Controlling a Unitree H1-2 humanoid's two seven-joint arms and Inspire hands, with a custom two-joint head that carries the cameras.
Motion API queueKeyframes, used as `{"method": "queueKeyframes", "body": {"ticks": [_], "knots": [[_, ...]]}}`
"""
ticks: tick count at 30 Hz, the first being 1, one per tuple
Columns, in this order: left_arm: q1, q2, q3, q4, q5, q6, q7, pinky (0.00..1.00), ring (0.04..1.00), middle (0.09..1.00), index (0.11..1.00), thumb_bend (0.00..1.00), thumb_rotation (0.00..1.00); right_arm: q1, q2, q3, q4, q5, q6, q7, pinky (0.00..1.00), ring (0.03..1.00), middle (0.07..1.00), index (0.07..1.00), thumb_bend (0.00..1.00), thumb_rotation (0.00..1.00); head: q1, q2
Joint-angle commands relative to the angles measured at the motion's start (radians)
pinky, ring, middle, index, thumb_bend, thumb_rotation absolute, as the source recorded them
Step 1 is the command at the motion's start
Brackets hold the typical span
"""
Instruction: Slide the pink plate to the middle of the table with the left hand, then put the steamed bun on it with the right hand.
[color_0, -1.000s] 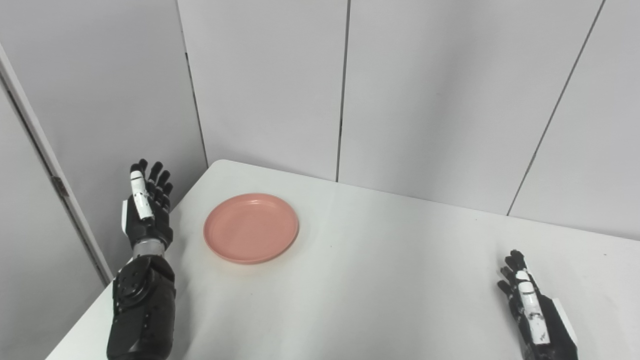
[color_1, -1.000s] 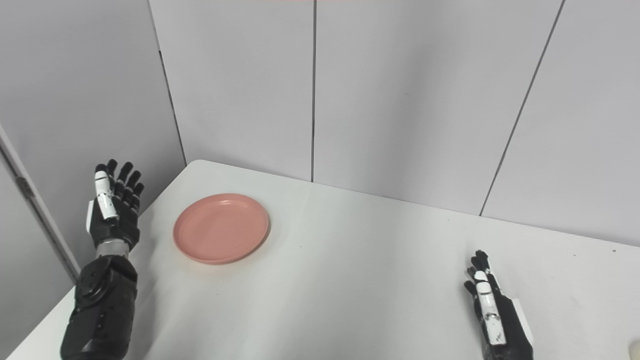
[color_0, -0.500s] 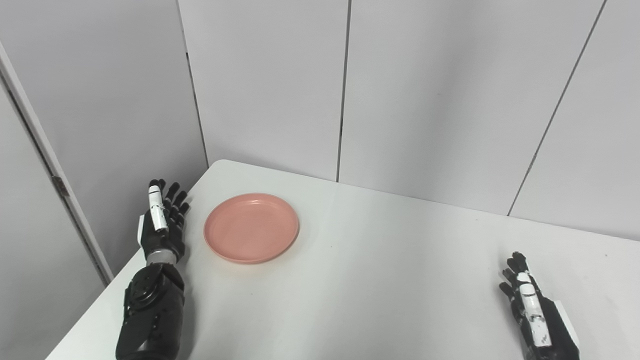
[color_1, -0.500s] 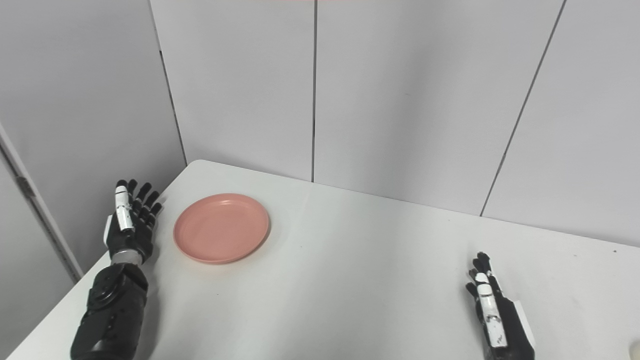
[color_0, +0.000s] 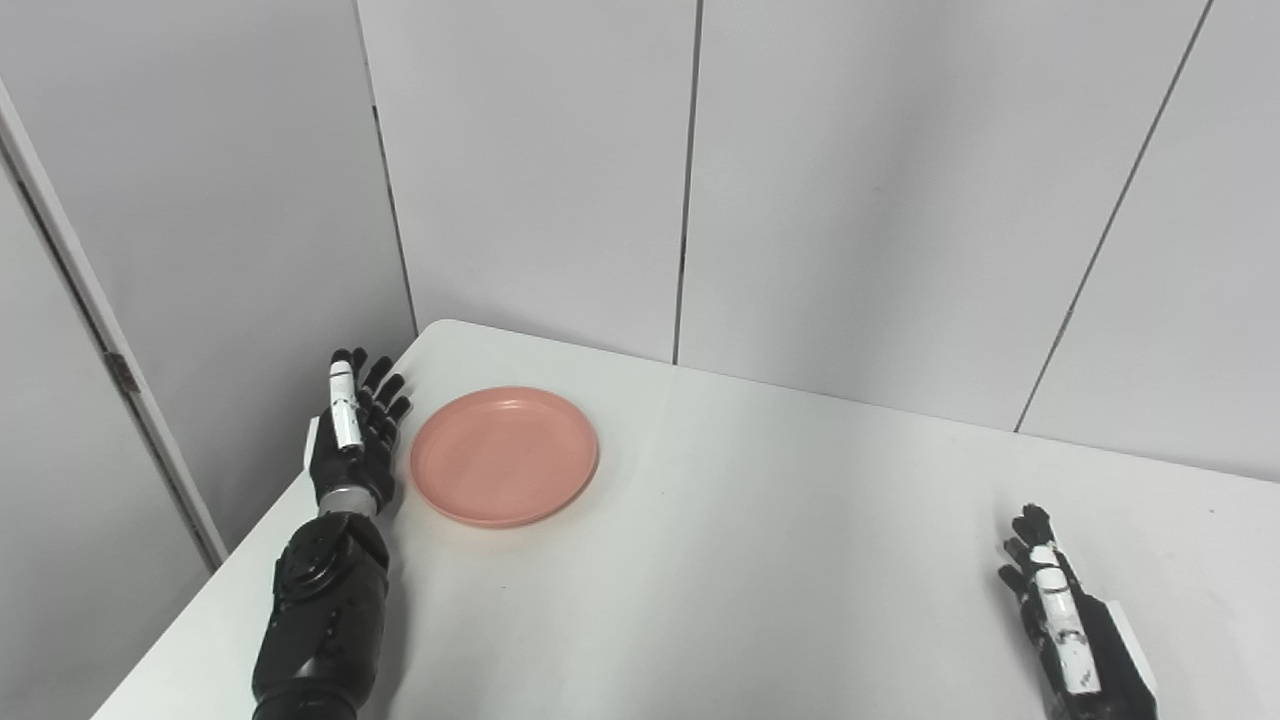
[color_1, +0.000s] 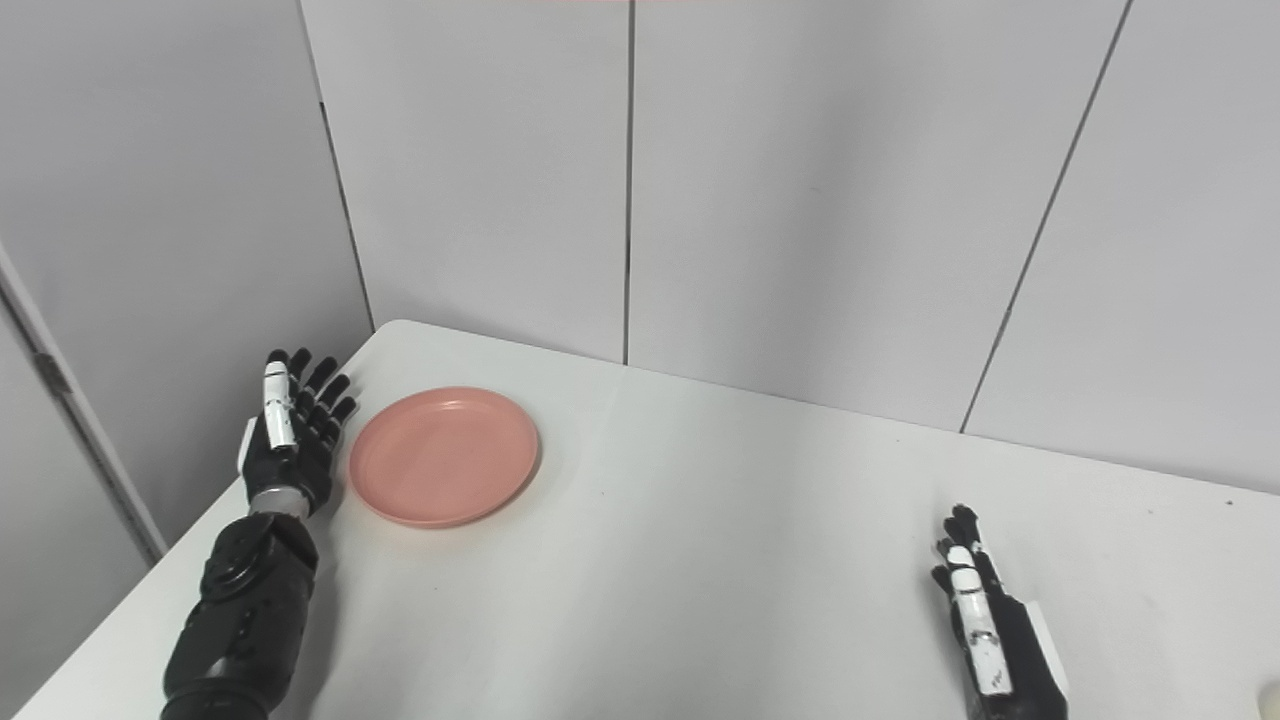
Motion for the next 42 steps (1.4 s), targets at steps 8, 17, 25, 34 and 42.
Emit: {"method": "queueKeyframes", "body": {"ticks": [8, 17, 25, 34, 42], "knots": [[-0.021, -0.007, -0.043, 0.022, 0.007, 0.022, -0.027, 0.92, 0.909, 0.912, 0.930, 0.48, 1.00, 0.003, 0.000, -0.006, 0.010, -0.002, -0.002, -0.013, 1.00, 1.000, 1.000, 1.000, 0.12, 1.00, -0.009, 0.007], [-0.026, -0.027, -0.073, 0.021, 0.011, 0.035, -0.043, 0.92, 0.904, 0.906, 0.919, 0.48, 1.00, 0.002, 0.003, -0.006, 0.012, 0.006, -0.005, -0.012, 1.00, 1.000, 1.000, 1.000, 0.12, 1.00, -0.019, 0.014], [-0.021, -0.052, -0.135, -0.003, 0.036, 0.067, -0.057, 0.93, 0.912, 0.916, 0.930, 0.49, 1.00, 0.006, 0.007, -0.001, 0.002, -0.010, 0.003, -0.021, 1.00, 1.000, 1.000, 1.000, 0.11, 1.00, -0.044, 0.021], [-0.016, -0.098, -0.205, -0.035, 0.068, 0.126, -0.075, 0.92, 0.894, 0.894, 0.908, 0.49, 1.00, 0.011, 0.016, 0.003, -0.013, -0.020, 0.026, -0.033, 1.00, 0.999, 1.000, 1.000, 0.13, 1.00, -0.079, 0.027], [-0.004, -0.130, -0.257, -0.049, 0.088, 0.143, -0.119, 0.93, 0.900, 0.900, 0.913, 0.50, 1.00, 0.013, 0.020, 0.014, -0.016, -0.043, 0.023, -0.044, 1.00, 0.996, 1.000, 1.000, 0.16, 1.00, -0.116, 0.038]]}}
